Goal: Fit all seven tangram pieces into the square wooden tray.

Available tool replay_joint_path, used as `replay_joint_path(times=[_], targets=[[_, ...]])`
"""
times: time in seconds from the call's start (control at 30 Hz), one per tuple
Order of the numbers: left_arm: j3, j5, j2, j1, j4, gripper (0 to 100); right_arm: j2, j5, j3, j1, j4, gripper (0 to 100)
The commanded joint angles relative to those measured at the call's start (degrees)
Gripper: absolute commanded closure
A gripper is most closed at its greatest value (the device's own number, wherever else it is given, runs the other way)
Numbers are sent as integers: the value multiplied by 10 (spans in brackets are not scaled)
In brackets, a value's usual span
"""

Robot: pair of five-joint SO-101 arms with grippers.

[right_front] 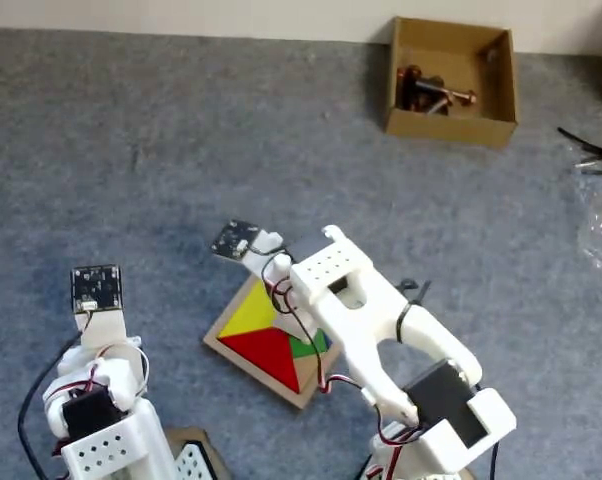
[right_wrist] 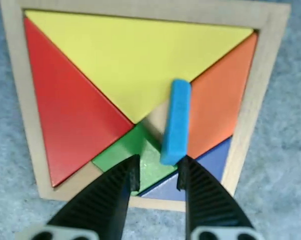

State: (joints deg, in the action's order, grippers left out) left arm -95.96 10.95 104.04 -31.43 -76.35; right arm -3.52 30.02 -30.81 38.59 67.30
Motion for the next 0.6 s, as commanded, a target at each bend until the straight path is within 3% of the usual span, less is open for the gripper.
replay_joint_path(times=[0.0, 0.27, 0.37, 0.47, 0.57], targets=[[-12, -5, 3, 8, -3, 995, -74, -10, 23, 7, 13, 875], [-12, -5, 3, 8, -3, 995, -210, -18, 20, -9, 15, 875], [-12, -5, 3, 8, -3, 995, -198, -53, 18, -36, -15, 884], [-12, -5, 3, 8, -3, 995, -160, -57, 14, -51, -32, 991], [-12, -5, 3, 8, -3, 995, -124, -58, 15, -53, -54, 991]])
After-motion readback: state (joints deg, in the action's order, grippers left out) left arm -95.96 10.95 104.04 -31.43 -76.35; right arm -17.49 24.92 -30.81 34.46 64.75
